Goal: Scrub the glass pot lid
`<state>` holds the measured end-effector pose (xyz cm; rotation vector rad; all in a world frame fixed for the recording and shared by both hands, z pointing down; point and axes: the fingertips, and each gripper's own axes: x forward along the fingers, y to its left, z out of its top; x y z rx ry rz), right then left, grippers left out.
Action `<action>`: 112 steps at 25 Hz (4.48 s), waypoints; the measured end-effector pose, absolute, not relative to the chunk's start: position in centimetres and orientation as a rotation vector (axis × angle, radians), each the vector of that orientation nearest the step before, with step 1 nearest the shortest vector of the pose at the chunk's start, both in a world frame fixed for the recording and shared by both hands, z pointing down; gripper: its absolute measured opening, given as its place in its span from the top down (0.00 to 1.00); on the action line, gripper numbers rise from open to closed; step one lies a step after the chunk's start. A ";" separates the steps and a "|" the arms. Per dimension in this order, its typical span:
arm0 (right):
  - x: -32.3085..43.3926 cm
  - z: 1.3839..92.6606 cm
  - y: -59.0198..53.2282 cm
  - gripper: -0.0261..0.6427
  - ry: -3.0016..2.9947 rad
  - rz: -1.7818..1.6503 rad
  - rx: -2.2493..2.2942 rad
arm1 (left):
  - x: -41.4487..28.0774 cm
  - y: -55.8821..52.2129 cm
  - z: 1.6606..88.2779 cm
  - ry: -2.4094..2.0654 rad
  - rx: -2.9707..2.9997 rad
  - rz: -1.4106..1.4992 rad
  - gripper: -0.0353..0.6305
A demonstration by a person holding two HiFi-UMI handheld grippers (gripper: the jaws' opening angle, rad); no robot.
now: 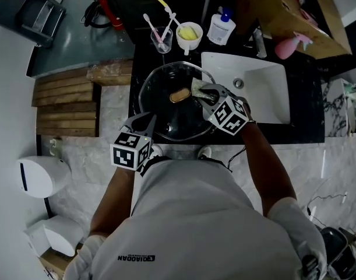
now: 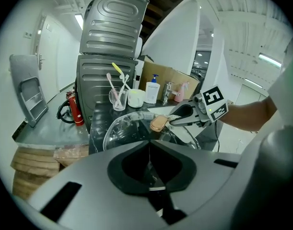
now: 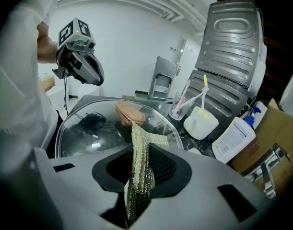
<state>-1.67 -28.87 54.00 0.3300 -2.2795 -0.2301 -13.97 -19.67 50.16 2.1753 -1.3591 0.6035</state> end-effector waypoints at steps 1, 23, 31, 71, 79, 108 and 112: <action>-1.6 54.0 -28.7 0.82 -2.277 -0.216 0.356 | -14.0 -19.7 50.2 -1.347 2.190 0.624 0.92; -2.1 53.5 -24.8 0.81 -2.218 0.060 0.789 | -14.8 -19.0 51.3 -1.144 2.316 0.695 0.92; -3.7 53.4 -23.0 0.81 -2.226 0.092 0.777 | -14.8 -18.9 51.1 -1.128 2.343 0.680 0.92; -5.8 54.7 -14.4 0.81 -2.325 0.003 0.199 | -14.2 -18.2 51.6 -1.103 2.353 0.678 0.92; -5.3 55.0 -13.0 0.81 -2.307 0.057 0.080 | -14.4 -18.5 51.7 -1.111 2.349 0.692 0.92; -5.2 53.4 -11.0 0.81 -2.314 0.284 -0.085 | -15.7 -20.7 51.3 -1.156 2.338 0.647 0.92; -6.3 49.0 -13.5 0.82 -2.408 0.236 0.008 | -16.6 -21.2 51.0 -1.171 2.341 0.645 0.92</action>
